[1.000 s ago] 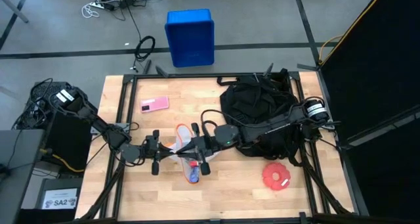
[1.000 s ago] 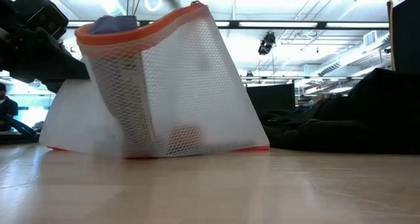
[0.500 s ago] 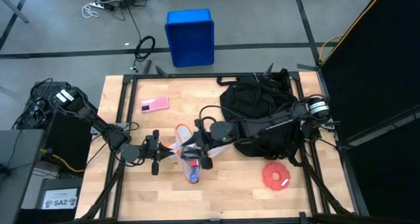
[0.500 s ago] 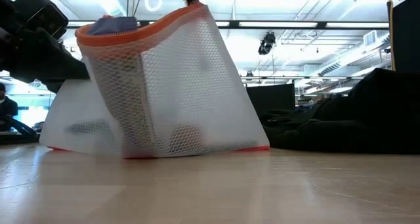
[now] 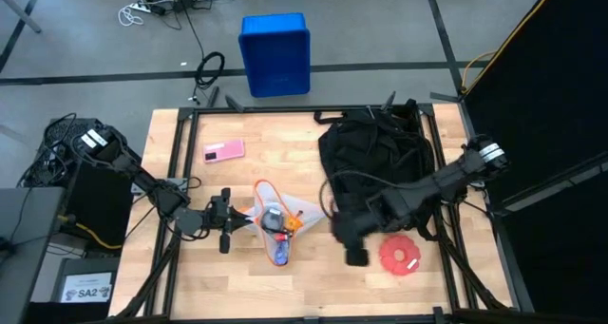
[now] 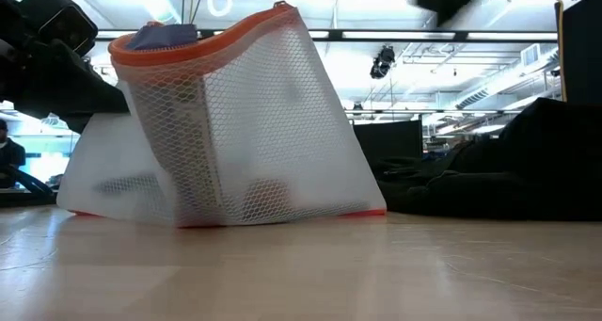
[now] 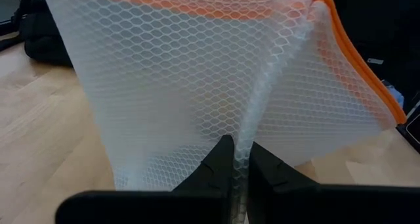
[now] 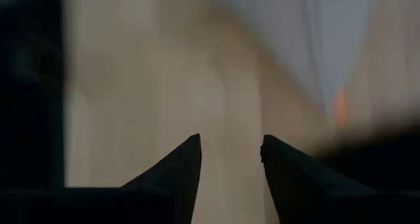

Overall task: Unpack backpack
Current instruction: Put the medicine organizer into the zip bag, then close the zip bag

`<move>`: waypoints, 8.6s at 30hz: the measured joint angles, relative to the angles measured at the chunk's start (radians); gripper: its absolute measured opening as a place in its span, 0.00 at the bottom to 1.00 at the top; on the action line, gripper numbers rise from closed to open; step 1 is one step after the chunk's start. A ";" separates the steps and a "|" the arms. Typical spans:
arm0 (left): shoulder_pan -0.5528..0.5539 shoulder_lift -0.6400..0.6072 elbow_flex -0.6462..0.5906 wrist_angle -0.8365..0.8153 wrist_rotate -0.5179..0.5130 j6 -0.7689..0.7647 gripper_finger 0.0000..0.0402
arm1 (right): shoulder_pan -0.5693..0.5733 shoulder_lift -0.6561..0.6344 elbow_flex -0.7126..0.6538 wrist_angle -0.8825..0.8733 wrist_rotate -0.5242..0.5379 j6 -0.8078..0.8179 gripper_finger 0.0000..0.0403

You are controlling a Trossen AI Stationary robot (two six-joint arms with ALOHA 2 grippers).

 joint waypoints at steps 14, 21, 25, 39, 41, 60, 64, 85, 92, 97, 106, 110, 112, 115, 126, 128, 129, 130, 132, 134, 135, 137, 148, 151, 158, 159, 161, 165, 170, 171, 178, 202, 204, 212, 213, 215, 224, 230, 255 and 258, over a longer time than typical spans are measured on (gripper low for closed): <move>0.000 0.000 0.000 0.011 0.000 -0.007 0.00 | 0.339 0.008 -0.238 -0.107 -0.077 0.606 0.43; 0.000 0.000 0.000 0.011 0.000 -0.009 0.00 | 0.374 0.008 -0.385 0.077 -0.095 0.720 0.65; 0.000 0.000 0.000 0.011 0.000 -0.009 0.00 | 0.374 0.008 -0.498 0.240 -0.132 0.767 0.76; 0.000 0.000 0.000 0.011 0.000 -0.009 0.00 | 0.357 0.009 -0.555 0.314 -0.060 0.629 0.40; 0.000 0.000 0.000 0.011 0.000 -0.014 0.00 | 0.335 0.013 -0.522 0.333 -0.013 0.580 0.41; 0.000 0.000 0.000 0.003 0.000 -0.026 0.00 | 0.131 0.001 -0.110 1.003 -0.061 -0.422 0.39; 0.000 0.000 0.000 0.003 0.000 -0.026 0.00 | 0.018 0.001 -0.109 1.184 -0.246 -0.531 0.39; 0.000 0.000 0.000 -0.001 0.011 -0.005 0.00 | -0.415 0.270 -0.147 1.393 -0.804 -0.010 0.53; 0.000 0.000 0.000 0.001 0.014 -0.005 0.00 | -0.434 0.188 -0.146 1.301 -0.802 -0.007 0.73; 0.000 0.000 0.000 0.003 0.015 -0.005 0.00 | -0.431 0.123 -0.145 1.279 -0.802 -0.041 0.71; 0.000 0.000 0.000 0.003 0.015 -0.005 0.00 | -0.410 0.112 -0.145 1.174 -0.724 -0.101 0.60; 0.000 0.000 0.000 0.004 0.015 -0.005 0.00 | -0.413 0.114 -0.145 1.065 -0.666 -0.123 0.55; 0.000 0.000 0.000 0.004 0.015 -0.005 0.00 | -0.418 0.114 -0.145 1.040 -0.654 -0.125 0.54; 0.000 0.000 0.000 0.003 0.015 -0.005 0.00 | -0.422 0.114 -0.145 1.044 -0.668 -0.150 0.52; 0.000 0.000 0.000 0.002 0.014 -0.004 0.00 | -0.372 -0.015 -0.144 0.878 -0.595 -0.388 0.50; 0.000 0.000 0.000 0.003 0.015 -0.004 0.00 | -0.337 -0.032 -0.144 0.774 -0.513 -0.437 0.50; 0.000 0.000 0.000 0.002 0.014 -0.004 0.00 | -0.317 -0.032 -0.144 0.728 -0.468 -0.451 0.50; 0.000 0.000 0.000 0.004 0.015 -0.004 0.00 | -0.297 -0.029 -0.144 0.682 -0.420 -0.462 0.50; 0.000 0.000 0.000 0.003 0.014 -0.004 0.00 | -0.258 -0.010 -0.145 0.623 -0.330 -0.470 0.50; 0.000 0.000 0.000 0.006 0.015 -0.004 0.00 | -0.221 0.020 -0.145 0.598 -0.266 -0.472 0.49; 0.000 0.000 0.000 0.008 0.015 -0.004 0.00 | -0.205 0.036 -0.145 0.603 -0.249 -0.474 0.49; 0.000 0.000 0.000 0.011 0.015 -0.004 0.00 | -0.178 0.067 -0.146 0.632 -0.229 -0.490 0.48; 0.000 0.000 0.000 0.008 0.014 -0.020 0.00 | -0.178 0.149 -0.145 0.757 -0.083 -0.533 0.47; 0.000 0.000 0.000 0.006 0.014 -0.020 0.00 | -0.183 0.144 -0.146 0.717 0.015 -0.533 0.47; 0.000 0.000 0.000 -0.001 0.014 -0.019 0.00 | -0.171 0.147 -0.146 0.737 0.002 -0.544 0.46; 0.000 0.000 0.000 0.000 0.014 -0.019 0.00 | -0.170 0.147 -0.146 0.753 0.003 -0.548 0.46; 0.000 0.000 0.000 0.001 0.014 -0.019 0.00 | -0.170 0.147 -0.146 0.785 0.002 -0.567 0.45; 0.000 0.000 0.000 0.010 0.014 -0.018 0.00 | -0.170 0.147 -0.146 0.874 -0.035 -0.611 0.40; 0.000 0.000 0.000 0.017 0.014 -0.003 0.00 | -0.172 0.147 -0.146 0.896 -0.064 -0.629 0.27; 0.000 0.000 0.000 0.019 0.014 0.003 0.00 | -0.172 0.147 -0.146 0.886 -0.064 -0.629 0.22; 0.000 0.000 0.000 0.026 0.014 0.006 0.00 | -0.180 0.147 -0.146 0.819 0.012 -0.608 0.03; -0.181 -0.041 0.197 0.209 -0.283 0.420 0.00 | -0.049 -0.136 -0.146 0.762 0.372 -0.508 0.00; -0.219 -0.047 0.186 0.204 -0.384 0.418 0.00 | -0.022 -0.172 -0.146 0.716 0.426 -0.478 0.00; -0.291 -0.050 0.148 0.192 -0.575 0.318 0.00 | 0.028 -0.237 -0.146 0.654 0.497 -0.420 0.00; -0.291 -0.050 0.140 0.184 -0.579 0.291 0.00 | 0.028 -0.237 -0.146 0.652 0.497 -0.407 0.00; -0.290 -0.050 0.118 0.154 -0.581 0.220 0.00 | 0.017 -0.229 -0.146 0.648 0.497 -0.372 0.00; -0.290 -0.052 0.022 0.079 -0.582 -0.026 0.00 | -0.059 -0.110 -0.146 0.583 0.426 -0.304 0.00; -0.298 -0.063 0.008 0.050 -0.562 -0.053 0.00 | -0.063 -0.145 -0.146 0.593 0.431 -0.324 0.00; -0.261 -0.095 0.055 -0.140 -0.445 -0.219 0.00 | -0.095 -0.081 -0.145 0.468 0.408 -0.182 0.00; -0.261 -0.101 0.055 -0.088 -0.444 -0.133 0.00 | -0.122 -0.064 -0.145 0.445 0.405 -0.167 0.00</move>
